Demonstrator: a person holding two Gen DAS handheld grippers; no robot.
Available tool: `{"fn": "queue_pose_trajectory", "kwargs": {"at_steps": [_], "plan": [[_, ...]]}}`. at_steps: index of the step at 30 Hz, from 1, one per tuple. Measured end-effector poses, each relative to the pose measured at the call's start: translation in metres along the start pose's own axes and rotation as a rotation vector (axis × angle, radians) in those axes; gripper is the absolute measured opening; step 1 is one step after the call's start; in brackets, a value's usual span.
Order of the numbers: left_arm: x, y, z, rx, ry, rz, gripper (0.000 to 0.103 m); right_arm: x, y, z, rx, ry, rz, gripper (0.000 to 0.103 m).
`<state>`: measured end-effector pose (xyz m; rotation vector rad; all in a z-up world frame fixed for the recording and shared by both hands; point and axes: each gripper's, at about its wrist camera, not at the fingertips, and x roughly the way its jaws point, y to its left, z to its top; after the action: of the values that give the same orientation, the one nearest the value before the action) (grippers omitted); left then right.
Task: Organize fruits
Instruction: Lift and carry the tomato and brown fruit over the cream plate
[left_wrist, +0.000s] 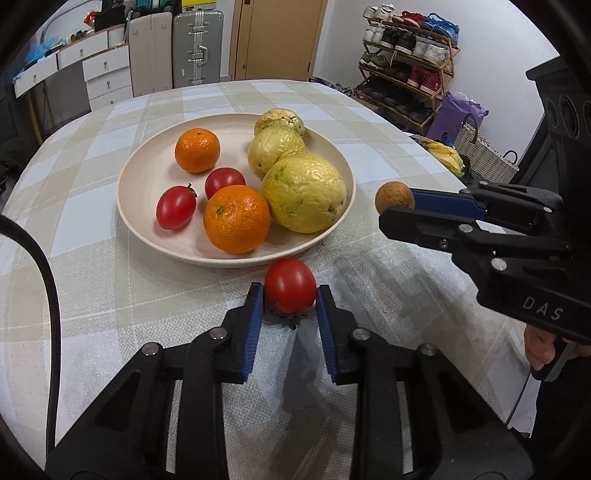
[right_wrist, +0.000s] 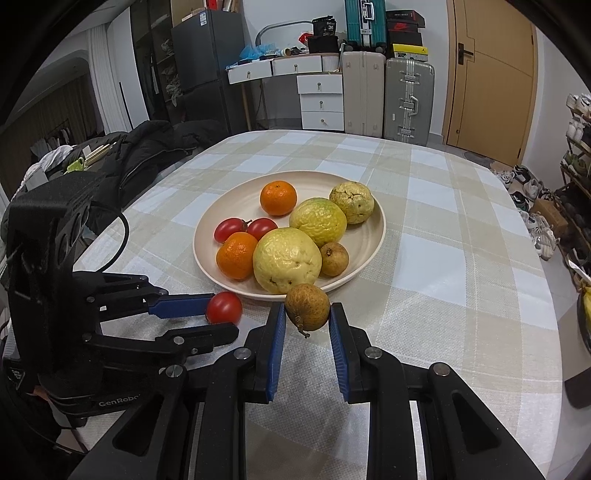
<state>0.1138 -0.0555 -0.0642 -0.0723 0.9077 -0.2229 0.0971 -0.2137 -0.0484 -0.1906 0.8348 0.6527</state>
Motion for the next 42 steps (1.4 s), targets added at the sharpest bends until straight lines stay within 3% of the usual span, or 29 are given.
{"fn": "queue_pose_trajectory", "kwargs": {"at_steps": [12,25,42], "plan": [[-0.006,-0.005,-0.006,0.019,-0.010,-0.029,0.026,-0.001,0.002,0.000,-0.006,-0.009,0.004,0.025],[-0.041,-0.002,-0.002,0.037,-0.121,0.002,0.026,-0.010,-0.002,0.002,0.015,-0.054,0.018,0.025],[-0.078,0.025,0.007,-0.026,-0.242,0.071,0.026,-0.020,-0.004,0.007,0.027,-0.146,0.030,0.025]]}}
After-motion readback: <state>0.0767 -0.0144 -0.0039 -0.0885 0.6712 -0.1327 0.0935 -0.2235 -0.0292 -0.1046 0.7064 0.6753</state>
